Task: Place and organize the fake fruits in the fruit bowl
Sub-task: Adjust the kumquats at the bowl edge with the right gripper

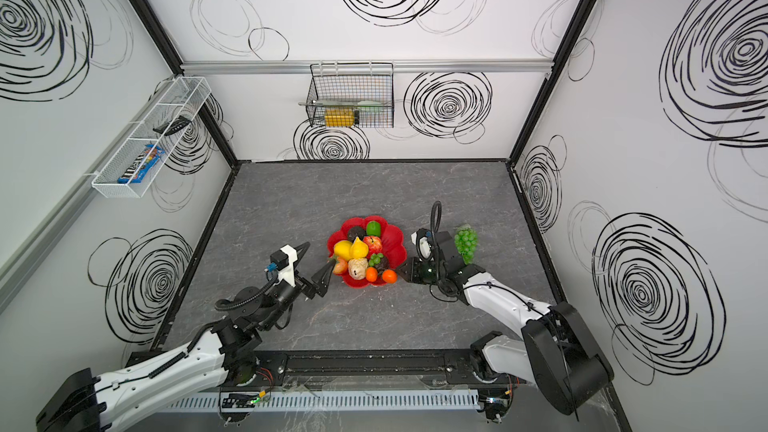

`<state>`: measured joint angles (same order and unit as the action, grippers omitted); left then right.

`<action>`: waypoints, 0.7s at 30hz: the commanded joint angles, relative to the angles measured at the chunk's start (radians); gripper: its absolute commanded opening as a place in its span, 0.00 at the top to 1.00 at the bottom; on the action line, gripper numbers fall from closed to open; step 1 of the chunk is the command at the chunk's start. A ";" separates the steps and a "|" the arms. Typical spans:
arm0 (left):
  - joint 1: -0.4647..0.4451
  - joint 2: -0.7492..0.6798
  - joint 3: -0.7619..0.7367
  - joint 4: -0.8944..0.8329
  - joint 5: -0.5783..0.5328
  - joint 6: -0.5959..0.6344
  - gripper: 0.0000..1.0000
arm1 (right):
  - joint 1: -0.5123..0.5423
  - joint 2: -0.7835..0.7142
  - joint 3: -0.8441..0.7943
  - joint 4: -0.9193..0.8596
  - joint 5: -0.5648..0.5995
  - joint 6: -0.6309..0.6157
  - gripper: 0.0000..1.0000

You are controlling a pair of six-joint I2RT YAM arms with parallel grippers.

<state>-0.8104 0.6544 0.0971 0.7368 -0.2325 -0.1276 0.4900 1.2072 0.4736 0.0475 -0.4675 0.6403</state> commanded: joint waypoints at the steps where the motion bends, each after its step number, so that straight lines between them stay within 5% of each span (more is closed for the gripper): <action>1: 0.003 -0.004 -0.004 0.068 -0.002 -0.004 0.03 | -0.008 0.011 0.021 0.037 -0.013 0.014 0.74; 11: 0.001 -0.004 0.000 0.065 0.001 -0.003 0.03 | -0.007 0.034 0.029 0.041 -0.036 0.009 0.77; 21: 0.002 -0.004 -0.002 0.065 -0.004 -0.002 0.03 | -0.007 0.022 0.070 -0.005 -0.031 -0.064 0.90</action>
<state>-0.8104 0.6544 0.0971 0.7368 -0.2325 -0.1276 0.4850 1.2381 0.4976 0.0635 -0.4946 0.6262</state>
